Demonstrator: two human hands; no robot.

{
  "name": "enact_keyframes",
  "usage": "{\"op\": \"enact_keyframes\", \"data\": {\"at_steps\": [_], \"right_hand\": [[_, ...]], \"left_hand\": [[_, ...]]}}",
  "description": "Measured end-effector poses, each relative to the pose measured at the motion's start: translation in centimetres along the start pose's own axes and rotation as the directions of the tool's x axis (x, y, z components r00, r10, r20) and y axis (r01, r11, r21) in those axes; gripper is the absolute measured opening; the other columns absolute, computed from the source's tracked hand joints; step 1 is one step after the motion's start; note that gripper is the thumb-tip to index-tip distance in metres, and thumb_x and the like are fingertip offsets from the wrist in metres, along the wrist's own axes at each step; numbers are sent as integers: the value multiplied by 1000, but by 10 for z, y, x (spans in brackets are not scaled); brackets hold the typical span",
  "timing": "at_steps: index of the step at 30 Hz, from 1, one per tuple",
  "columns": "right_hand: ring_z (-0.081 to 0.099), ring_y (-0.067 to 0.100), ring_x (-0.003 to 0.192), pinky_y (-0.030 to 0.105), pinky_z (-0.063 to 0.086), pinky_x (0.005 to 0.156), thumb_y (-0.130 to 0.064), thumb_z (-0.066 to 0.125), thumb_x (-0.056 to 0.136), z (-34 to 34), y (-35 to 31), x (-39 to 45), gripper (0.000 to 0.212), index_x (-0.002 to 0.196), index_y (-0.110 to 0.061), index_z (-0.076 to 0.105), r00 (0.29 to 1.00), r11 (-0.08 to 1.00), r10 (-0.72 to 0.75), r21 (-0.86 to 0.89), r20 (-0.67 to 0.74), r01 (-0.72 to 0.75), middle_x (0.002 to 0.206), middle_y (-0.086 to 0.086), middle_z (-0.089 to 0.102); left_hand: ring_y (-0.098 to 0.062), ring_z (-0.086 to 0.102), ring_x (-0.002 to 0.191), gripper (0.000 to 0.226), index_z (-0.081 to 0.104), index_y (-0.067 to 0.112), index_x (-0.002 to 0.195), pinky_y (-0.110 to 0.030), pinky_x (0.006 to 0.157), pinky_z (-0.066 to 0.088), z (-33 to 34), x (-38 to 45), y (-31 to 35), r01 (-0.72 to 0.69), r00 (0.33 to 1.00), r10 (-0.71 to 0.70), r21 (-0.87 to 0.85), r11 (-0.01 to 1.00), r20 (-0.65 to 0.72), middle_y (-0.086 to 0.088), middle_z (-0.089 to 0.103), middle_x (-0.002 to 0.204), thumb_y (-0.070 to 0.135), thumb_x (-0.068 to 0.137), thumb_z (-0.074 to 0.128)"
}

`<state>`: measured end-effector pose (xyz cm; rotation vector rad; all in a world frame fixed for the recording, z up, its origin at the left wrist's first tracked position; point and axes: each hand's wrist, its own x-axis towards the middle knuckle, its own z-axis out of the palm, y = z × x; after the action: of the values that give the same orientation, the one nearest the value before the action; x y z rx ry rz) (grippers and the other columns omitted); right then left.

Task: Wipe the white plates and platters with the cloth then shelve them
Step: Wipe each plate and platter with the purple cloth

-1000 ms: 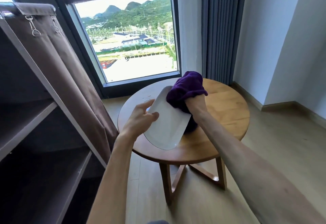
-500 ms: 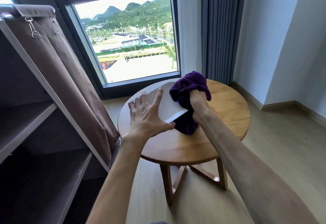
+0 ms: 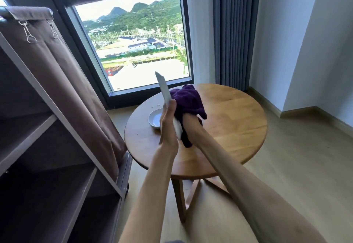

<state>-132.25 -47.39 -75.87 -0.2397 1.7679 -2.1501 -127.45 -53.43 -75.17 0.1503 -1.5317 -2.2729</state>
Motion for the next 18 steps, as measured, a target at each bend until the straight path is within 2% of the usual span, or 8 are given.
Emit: {"op": "enact_keyframes", "data": {"at_steps": [2,4,7,9,12,14,16,18], "right_hand": [[54,-7,74,4,44,60,-18,48,104,10,1,-15,29,81,-34,57,998,999,-25,29,61,23,83,-17,60],[60,-3,72,7,45,61,-23,57,95,10,6,-19,20,78,-33,62,998,997,-42,59,56,38,74,-14,66],[36,2,59,3,34,55,-5,45,91,10,8,-17,37,69,-32,35,995,997,80,-8,55,-79,55,-10,44],[35,-4,69,3,35,60,-15,48,103,9,4,-22,35,77,-37,39,997,996,35,-78,71,-30,72,-23,45],[45,7,107,9,36,79,-22,50,106,10,-10,-21,10,107,-32,51,986,991,-42,-117,163,62,105,-12,51],[43,13,116,12,38,77,-16,41,109,12,-18,-20,16,116,-25,52,992,1000,-2,-5,128,3,114,-2,48],[47,22,128,10,35,79,-14,34,110,12,-18,-17,34,141,-6,47,996,992,45,115,82,-55,129,4,49],[50,30,132,19,41,93,-20,33,110,13,-12,-19,40,144,-4,47,997,970,66,231,37,-73,143,14,52]], "left_hand": [[-20,75,88,51,62,16,128,-34,69,62,4,1,2,16,998,-23,-108,994,-63,-3,78,93,53,93,55],[-20,74,79,41,63,18,117,-30,61,60,-5,3,2,-8,996,-12,-213,977,-93,-2,77,84,53,99,51],[-20,68,88,46,59,17,118,-34,74,59,-10,6,7,42,990,-94,-406,913,-109,-5,72,85,57,95,54],[-19,70,91,52,60,16,120,-33,79,58,-12,9,7,47,992,-93,-442,896,-85,-5,71,89,59,90,54],[-14,74,89,46,64,19,115,-25,74,59,-11,4,3,-33,989,-19,-347,937,-144,1,77,91,56,102,39],[-16,72,105,54,65,22,122,-26,86,58,-9,0,-1,-43,987,2,-246,968,-163,1,77,108,62,101,35],[-21,66,121,54,65,25,124,-30,96,54,-3,-3,3,-23,983,7,-87,996,-185,-2,74,119,66,97,43],[-25,60,128,66,64,27,131,-36,98,51,-5,-1,4,48,965,9,209,977,-263,-1,69,125,72,83,60]]}}
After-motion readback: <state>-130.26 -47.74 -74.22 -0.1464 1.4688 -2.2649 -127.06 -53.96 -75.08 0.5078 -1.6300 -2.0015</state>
